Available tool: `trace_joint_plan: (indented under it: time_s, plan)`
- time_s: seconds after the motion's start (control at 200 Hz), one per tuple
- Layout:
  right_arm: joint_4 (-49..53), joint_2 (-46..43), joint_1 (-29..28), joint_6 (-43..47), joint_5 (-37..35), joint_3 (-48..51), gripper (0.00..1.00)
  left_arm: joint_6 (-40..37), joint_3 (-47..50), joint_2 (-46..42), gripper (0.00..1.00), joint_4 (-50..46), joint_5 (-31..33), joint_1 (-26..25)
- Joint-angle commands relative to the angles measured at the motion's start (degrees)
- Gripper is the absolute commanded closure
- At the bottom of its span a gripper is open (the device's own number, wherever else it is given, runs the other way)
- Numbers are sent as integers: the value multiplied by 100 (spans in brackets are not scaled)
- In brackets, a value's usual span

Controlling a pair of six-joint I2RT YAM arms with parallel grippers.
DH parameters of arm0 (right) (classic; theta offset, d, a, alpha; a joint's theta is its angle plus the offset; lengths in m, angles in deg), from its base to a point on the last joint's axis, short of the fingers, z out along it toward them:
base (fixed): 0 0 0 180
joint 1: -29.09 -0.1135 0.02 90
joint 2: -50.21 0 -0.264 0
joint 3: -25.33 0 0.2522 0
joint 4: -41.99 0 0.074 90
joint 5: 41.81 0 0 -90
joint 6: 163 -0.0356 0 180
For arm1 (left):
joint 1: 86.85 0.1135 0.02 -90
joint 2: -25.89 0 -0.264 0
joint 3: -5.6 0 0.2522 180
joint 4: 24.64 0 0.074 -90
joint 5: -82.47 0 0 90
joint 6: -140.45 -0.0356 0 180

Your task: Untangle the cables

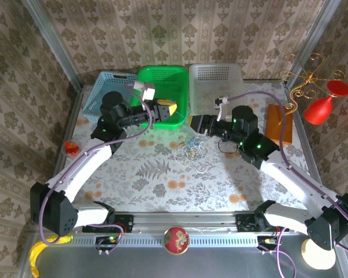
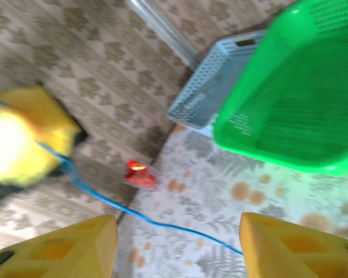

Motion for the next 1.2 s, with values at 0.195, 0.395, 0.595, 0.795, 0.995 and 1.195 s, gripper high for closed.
trace_joint_plan:
  time_s: [0.195,0.395,0.595,0.795,0.995,1.195]
  plan:
    - [-1409,367,-235,1443,-628,1153,37,512,-704,-102,100,85,274,-37]
    - [-1803,939,-632,1761,-1184,1018,36,622,-864,-76,100,33,312,-90]
    - [-2218,1524,-688,1712,-1284,668,36,649,-947,-98,100,-47,361,-152]
    - [-2757,2392,-785,1534,-1400,500,46,757,-1239,-68,100,-117,476,-186]
    - [-3340,3182,-848,1275,-1719,570,62,1148,-1820,86,100,7,562,-180]
    - [-3720,3919,-855,932,-2091,746,72,1385,-2605,278,100,-36,535,-157]
